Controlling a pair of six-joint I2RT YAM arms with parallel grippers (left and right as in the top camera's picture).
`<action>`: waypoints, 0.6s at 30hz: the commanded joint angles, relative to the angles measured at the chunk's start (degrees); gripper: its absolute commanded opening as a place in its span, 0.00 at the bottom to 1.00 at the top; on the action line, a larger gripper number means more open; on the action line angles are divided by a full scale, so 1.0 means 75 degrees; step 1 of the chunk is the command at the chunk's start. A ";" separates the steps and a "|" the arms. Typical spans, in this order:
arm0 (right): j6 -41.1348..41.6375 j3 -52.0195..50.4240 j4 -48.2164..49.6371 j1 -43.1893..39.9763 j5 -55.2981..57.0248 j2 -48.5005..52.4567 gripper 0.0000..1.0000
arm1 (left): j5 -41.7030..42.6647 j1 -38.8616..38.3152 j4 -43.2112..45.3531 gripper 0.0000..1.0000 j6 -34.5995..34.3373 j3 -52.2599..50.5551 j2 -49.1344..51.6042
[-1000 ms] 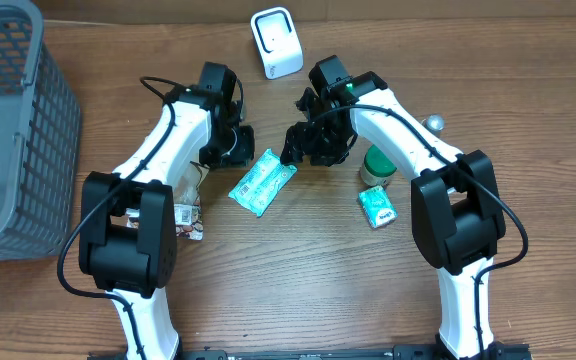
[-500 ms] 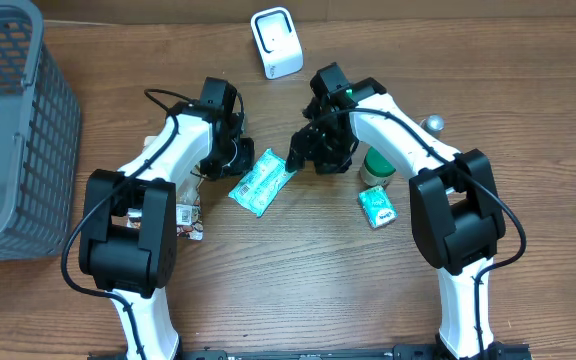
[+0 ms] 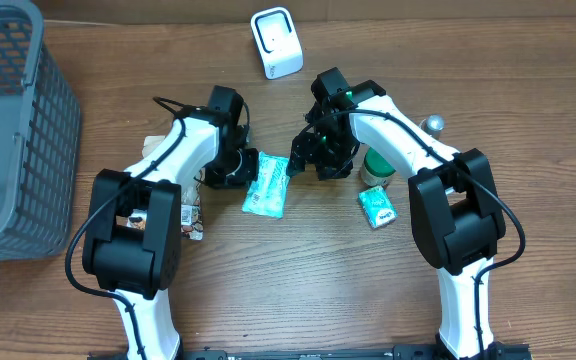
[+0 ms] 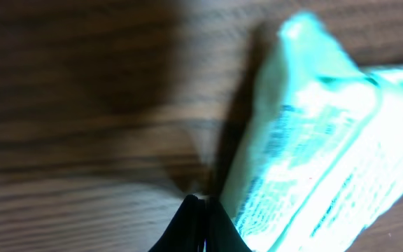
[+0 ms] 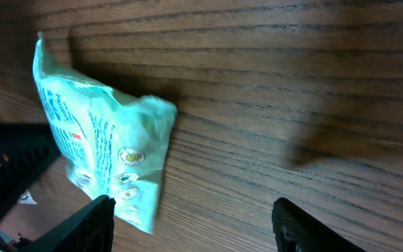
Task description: Scan the item barcode
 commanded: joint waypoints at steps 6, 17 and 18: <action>0.0085 -0.0044 0.0300 0.0032 -0.0099 -0.0216 0.70 | 0.0221 0.0055 -0.0181 0.04 -0.0032 0.0341 -0.0041; 0.0085 -0.0044 0.0673 0.0032 -0.0099 -0.0216 0.70 | 0.1276 0.0259 -0.0758 0.04 0.0245 0.0938 -0.0026; 0.0085 -0.0044 0.0688 0.0032 -0.0099 -0.0216 0.70 | 0.1250 0.0245 -0.0752 0.04 0.0271 0.0930 -0.0006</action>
